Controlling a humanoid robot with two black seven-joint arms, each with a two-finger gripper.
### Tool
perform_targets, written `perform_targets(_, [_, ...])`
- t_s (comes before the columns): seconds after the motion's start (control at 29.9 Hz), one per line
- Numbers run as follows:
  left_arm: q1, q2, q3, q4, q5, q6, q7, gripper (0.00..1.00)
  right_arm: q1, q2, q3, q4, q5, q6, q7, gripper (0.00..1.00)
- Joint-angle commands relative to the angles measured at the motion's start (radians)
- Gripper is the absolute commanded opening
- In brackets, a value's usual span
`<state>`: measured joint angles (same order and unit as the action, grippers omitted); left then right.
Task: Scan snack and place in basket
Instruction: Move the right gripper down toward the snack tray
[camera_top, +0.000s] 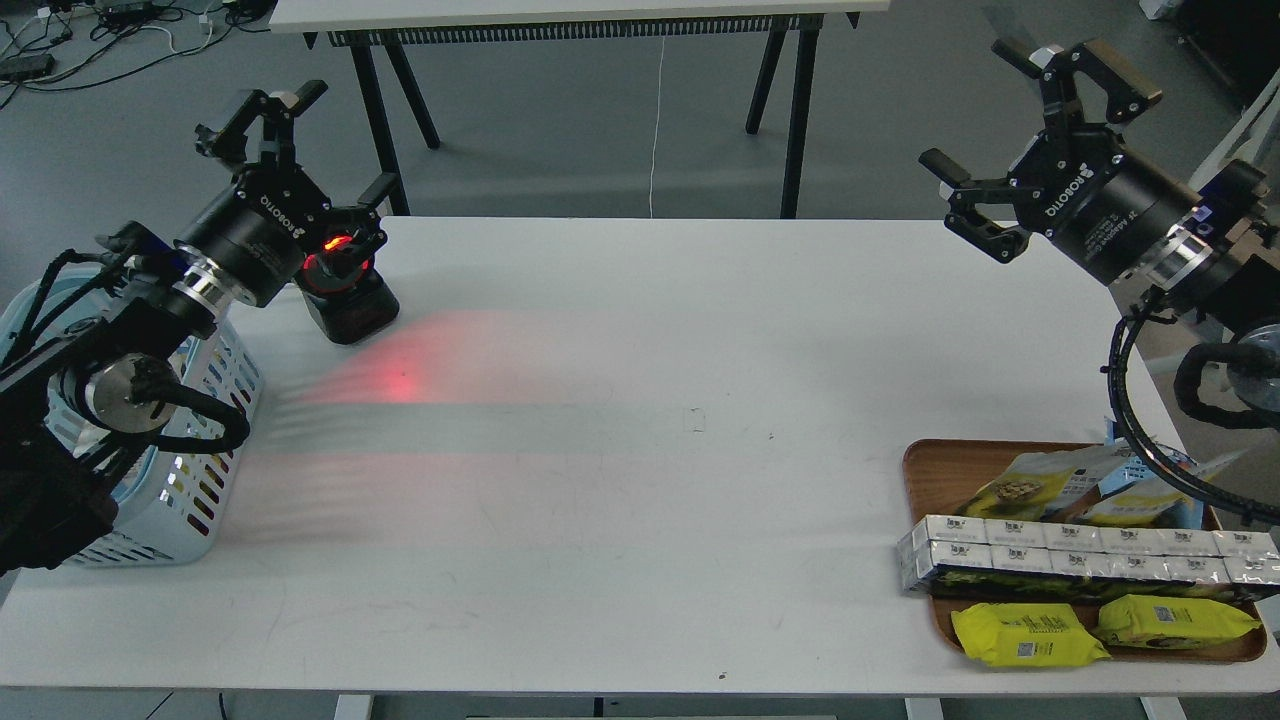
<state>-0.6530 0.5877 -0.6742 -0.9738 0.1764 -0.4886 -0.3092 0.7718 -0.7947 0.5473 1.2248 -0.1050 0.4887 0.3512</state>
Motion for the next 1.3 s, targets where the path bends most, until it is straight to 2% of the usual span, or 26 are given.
perform_targets(0.0, [0.001, -0.005, 0.001, 0.000, 0.000, 0.000, -0.001, 1.00, -0.003, -0.001, -0.001, 0.002, 0.001, 0.000, 0.000, 0.99])
perform_targets(0.17, [0.001, -0.008, -0.004, 0.000, -0.003, 0.000, 0.002, 1.00, 0.004, -0.008, -0.018, 0.007, -0.005, 0.000, -0.003, 0.99])
perform_targets(0.4, [0.003, -0.034, -0.007, 0.007, -0.011, 0.000, -0.002, 1.00, 0.156, -0.020, -0.210, 0.009, -0.048, 0.000, 0.000, 0.99])
perform_targets(0.7, [0.001, -0.066, -0.011, 0.007, -0.012, 0.000, -0.002, 1.00, 0.166, -0.034, -0.130, -0.002, 0.056, 0.000, 0.015, 0.99])
perform_targets(0.8, [0.001, -0.066, -0.015, 0.007, -0.012, 0.000, -0.002, 1.00, 0.159, -0.040, -0.093, -0.002, 0.103, 0.000, 0.043, 0.99])
perform_targets(0.94, [-0.002, -0.081, -0.015, 0.006, -0.012, 0.000, -0.002, 1.00, 0.143, -0.040, -0.044, 0.002, 0.172, 0.000, 0.124, 0.99])
perform_targets(1.14, [-0.002, -0.083, -0.025, 0.003, -0.014, 0.000, -0.005, 1.00, 0.135, -0.046, -0.104, 0.041, 0.148, 0.000, 0.132, 0.99])
perform_targets(1.27, [-0.002, -0.089, -0.041, 0.001, -0.014, 0.000, -0.005, 1.00, 0.228, -0.184, -0.269, 0.108, 0.001, 0.000, 0.133, 0.99])
